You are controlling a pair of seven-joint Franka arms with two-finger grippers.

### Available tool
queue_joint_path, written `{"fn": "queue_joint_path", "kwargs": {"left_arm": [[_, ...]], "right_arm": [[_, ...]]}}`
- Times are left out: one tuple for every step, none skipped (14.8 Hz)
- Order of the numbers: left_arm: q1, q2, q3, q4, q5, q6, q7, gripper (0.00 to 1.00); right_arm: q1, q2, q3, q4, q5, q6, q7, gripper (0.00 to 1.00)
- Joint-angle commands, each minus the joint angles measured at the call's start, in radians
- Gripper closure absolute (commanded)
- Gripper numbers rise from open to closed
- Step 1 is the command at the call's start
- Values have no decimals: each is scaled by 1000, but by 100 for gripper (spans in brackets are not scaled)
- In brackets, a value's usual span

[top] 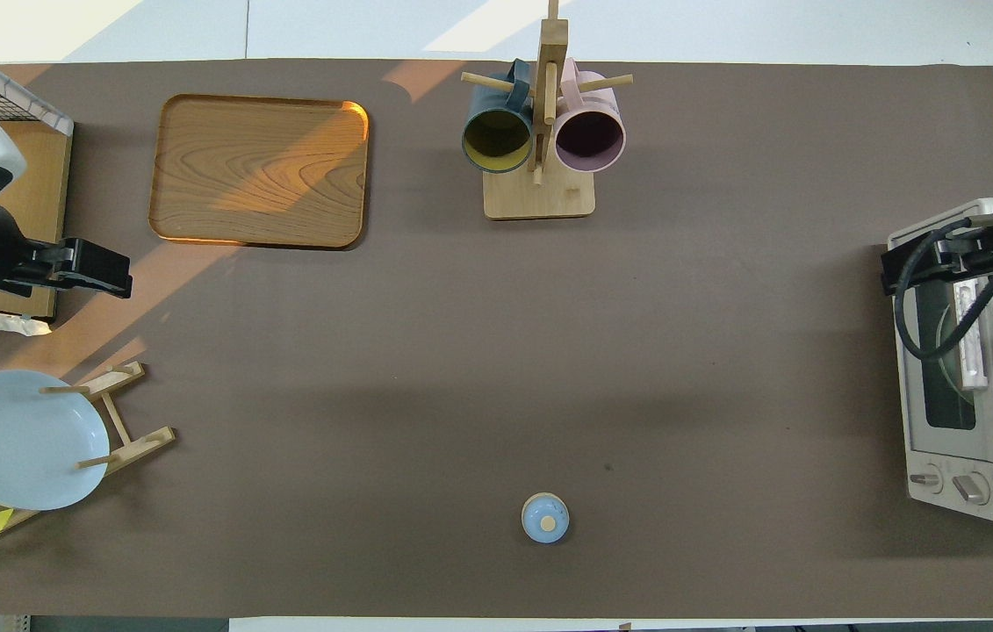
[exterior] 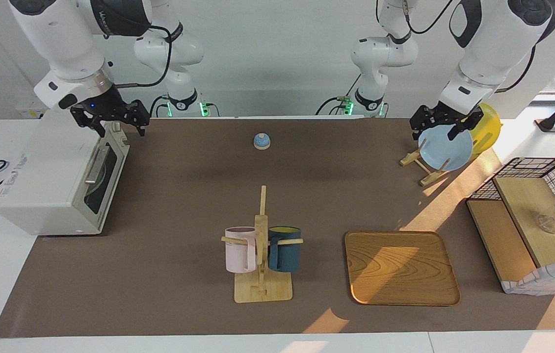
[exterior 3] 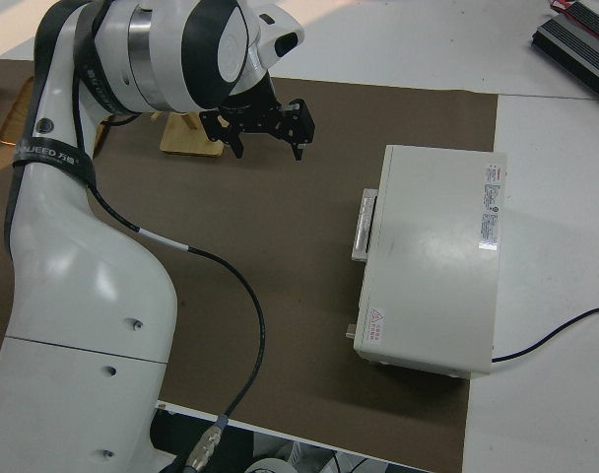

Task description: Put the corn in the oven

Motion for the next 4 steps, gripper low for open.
{"fn": "queue_joint_path", "kwargs": {"left_arm": [[12,-21,-5,-17,-8,-9,-8,0],[12,-21,-5,-17,-7,-9,-8,0],[12,-21,-5,-17,-7,-9,-8,0],[12,-21,-5,-17,-8,-9,-8,0]], "right_arm": [[-15,11,-3,22,35,0,10,0],[-15,11,-8,22,34,0,10,0],[-15,11,-8,22,35,0,10,0],[-15,11,-9,22,34,0,10,0]]}}
